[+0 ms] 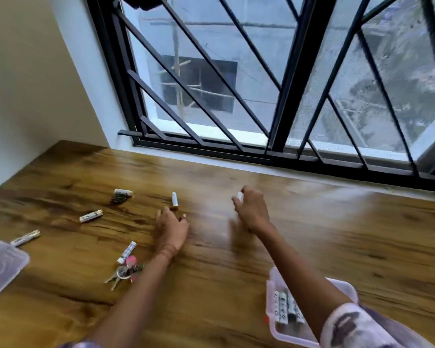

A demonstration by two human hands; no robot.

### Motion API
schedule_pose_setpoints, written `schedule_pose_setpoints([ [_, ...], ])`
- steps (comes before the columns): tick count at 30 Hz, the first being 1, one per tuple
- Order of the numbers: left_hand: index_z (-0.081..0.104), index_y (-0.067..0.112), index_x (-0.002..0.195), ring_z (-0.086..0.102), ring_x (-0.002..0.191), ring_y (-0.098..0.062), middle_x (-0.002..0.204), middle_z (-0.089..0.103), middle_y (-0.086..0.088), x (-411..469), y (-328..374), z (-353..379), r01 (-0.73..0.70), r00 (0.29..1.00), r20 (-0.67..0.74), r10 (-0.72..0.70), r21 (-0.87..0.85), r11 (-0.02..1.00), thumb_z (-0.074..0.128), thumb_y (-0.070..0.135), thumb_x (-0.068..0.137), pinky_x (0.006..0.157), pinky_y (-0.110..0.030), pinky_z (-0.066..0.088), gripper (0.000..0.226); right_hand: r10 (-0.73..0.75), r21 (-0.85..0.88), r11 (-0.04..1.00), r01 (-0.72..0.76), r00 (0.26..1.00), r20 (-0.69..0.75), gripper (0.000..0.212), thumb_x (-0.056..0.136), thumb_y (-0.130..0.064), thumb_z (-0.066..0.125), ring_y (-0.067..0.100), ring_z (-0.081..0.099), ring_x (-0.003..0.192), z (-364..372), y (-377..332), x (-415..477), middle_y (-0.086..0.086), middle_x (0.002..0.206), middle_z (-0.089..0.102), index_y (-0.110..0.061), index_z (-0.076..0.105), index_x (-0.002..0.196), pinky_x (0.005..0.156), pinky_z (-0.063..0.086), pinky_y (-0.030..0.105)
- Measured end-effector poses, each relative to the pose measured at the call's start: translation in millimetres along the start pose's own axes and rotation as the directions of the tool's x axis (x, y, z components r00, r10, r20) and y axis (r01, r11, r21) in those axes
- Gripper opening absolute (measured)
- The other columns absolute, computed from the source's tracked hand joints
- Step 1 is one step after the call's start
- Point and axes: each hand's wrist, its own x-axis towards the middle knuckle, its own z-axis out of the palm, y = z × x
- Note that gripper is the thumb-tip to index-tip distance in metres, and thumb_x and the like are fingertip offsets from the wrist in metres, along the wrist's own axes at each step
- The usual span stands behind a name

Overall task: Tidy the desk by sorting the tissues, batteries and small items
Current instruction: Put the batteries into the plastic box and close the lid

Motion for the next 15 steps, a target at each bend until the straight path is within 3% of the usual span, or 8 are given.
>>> schedule_pose_setpoints([
  [5, 0.05, -0.005, 0.111, 0.051, 0.112, -0.04, 0.119, 0.053, -0.026, 57, 3, -6, 0.059, 0.998, 0.018, -0.06, 0.061, 0.996, 0.059, 0.034, 0.085, 0.088, -0.04, 0.043, 0.048, 0.137, -0.096, 0.986, -0.134, 0.99, 0.022, 0.029, 0.091, -0.022, 0.056, 0.035, 0.051, 0.105, 21, -9, 26, 0.021, 0.114, 0.054, 0.001, 0.051, 0.109, 0.082, 0.043, 0.036],
  [9, 0.062, -0.006, 0.099, 0.06, 0.103, -0.037, 0.109, 0.064, -0.025, 81, 2, -7, 0.033, 0.996, 0.075, -0.039, 0.083, 0.996, 0.062, 0.033, 0.084, 0.081, -0.037, 0.048, 0.041, 0.185, -0.174, 0.968, -0.182, 0.983, 0.004, 0.015, 0.089, -0.006, 0.048, 0.036, 0.051, 0.103, 31, -11, 30, 0.02, 0.112, 0.054, 0.001, 0.052, 0.102, 0.076, 0.04, 0.033],
  [12, 0.066, -0.006, 0.092, 0.063, 0.097, -0.034, 0.099, 0.067, -0.024, 88, 3, -8, 0.002, 0.991, 0.132, -0.015, 0.1, 0.995, 0.064, 0.027, 0.08, 0.076, -0.031, 0.048, 0.035, 0.226, -0.113, 0.968, -0.224, 0.974, 0.008, 0.015, 0.085, -0.002, 0.045, 0.038, 0.052, 0.098, 32, -13, 30, 0.021, 0.105, 0.056, 0.003, 0.053, 0.096, 0.069, 0.036, 0.031],
  [15, 0.067, -0.005, 0.087, 0.064, 0.092, -0.033, 0.094, 0.068, -0.024, 84, 3, -9, -0.037, 0.986, 0.165, 0.013, 0.14, 0.989, 0.068, 0.027, 0.075, 0.071, -0.029, 0.047, 0.034, 0.262, 0.042, 0.964, -0.262, 0.965, -0.003, 0.018, 0.081, -0.007, 0.051, 0.036, 0.056, 0.09, 30, -12, 27, 0.02, 0.098, 0.063, 0.002, 0.059, 0.094, 0.071, 0.044, 0.034],
])
